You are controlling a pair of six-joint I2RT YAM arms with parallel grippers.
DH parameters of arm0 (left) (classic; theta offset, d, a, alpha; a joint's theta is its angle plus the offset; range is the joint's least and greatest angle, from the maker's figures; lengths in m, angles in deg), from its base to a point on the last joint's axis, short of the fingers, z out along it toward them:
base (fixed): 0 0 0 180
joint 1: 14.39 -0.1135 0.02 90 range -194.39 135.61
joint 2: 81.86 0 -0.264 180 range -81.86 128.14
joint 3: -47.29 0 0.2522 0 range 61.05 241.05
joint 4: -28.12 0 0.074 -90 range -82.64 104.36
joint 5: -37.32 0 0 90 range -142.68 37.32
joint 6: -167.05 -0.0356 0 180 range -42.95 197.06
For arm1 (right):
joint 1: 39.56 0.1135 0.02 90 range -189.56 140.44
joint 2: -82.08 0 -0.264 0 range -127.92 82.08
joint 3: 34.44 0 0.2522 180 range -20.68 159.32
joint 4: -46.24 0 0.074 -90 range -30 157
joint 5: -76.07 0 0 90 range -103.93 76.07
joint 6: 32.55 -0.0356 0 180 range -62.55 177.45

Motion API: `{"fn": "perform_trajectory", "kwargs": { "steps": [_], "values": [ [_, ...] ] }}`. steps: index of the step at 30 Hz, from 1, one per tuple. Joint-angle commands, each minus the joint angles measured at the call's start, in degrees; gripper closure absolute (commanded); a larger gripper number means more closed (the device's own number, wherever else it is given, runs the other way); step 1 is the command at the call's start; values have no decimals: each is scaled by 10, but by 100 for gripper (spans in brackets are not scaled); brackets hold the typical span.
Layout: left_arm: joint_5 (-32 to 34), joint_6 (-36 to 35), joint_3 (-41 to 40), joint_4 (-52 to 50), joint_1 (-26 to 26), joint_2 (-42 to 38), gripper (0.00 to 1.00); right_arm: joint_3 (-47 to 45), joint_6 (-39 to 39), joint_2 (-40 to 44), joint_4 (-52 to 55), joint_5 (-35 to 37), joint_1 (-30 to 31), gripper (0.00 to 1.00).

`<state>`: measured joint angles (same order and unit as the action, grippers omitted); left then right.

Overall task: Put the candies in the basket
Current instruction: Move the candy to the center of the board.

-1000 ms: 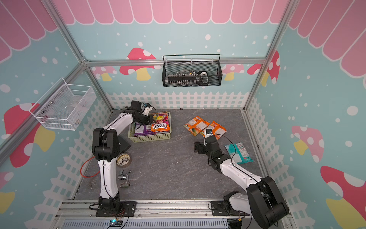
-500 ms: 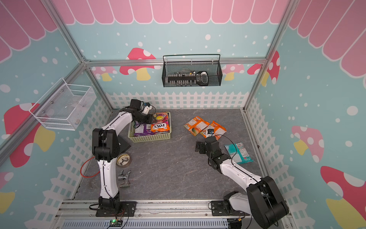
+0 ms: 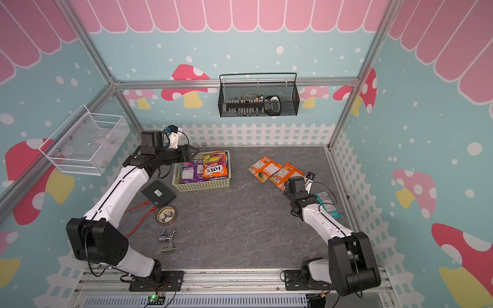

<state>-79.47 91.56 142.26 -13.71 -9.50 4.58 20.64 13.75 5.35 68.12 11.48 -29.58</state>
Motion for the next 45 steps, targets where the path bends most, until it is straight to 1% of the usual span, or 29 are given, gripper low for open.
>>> {"fn": "perform_trajectory", "kwargs": {
  "steps": [1,3,5,7,11,13,16,19,20,23,26,27,28,29,32,34,35,37,40,43,45],
  "values": [
    [-27,61,-83,54,-4,-52,37,36,16,-35,48,71,-47,2],
    [-42,83,-139,84,-3,-97,36,48,15,-56,54,86,-84,1],
    [-47,96,-184,101,-3,-132,36,56,26,-79,47,80,-119,1],
    [-45,103,-220,113,-3,-161,36,66,37,-109,45,49,-163,1],
    [-62,115,-269,117,-1,-203,38,87,58,-158,38,-47,-242,2],
    [-60,123,-288,120,8,-219,38,102,59,-182,48,-61,-263,1],
    [-37,131,-315,126,38,-241,39,111,72,-203,45,-75,-270,1],
    [-3,141,-341,137,71,-257,41,103,87,-210,25,-123,-269,3],
    [6,150,-352,143,82,-261,41,103,88,-213,26,-129,-270,3],
    [17,181,-388,180,117,-273,43,100,76,-212,45,-155,-269,5],
    [53,214,-425,221,163,-283,45,73,53,-185,53,-203,-265,7],
    [66,226,-436,235,181,-284,45,62,41,-172,61,-218,-261,7],
    [76,237,-447,248,187,-283,46,52,31,-160,65,-230,-257,8],
    [86,249,-460,267,213,-283,47,38,23,-146,66,-248,-251,8],
    [93,282,-492,329,253,-265,49,-3,-10,-108,68,-296,-227,8],
    [95,301,-501,361,279,-240,49,-17,-45,-87,91,-298,-193,8],
    [100,308,-500,373,297,-225,49,-19,-68,-78,108,-290,-167,8],
    [126,319,-495,384,334,-201,49,-26,-109,-62,125,-283,-115,7],
    [162,356,-504,430,387,-162,47,-58,-164,-38,96,-341,-54,8],
    [161,400,-511,481,426,-110,47,-56,-184,-28,108,-348,14,8],
    [172,427,-514,511,450,-80,46,-52,-182,-25,115,-351,35,8]
  ]
}}
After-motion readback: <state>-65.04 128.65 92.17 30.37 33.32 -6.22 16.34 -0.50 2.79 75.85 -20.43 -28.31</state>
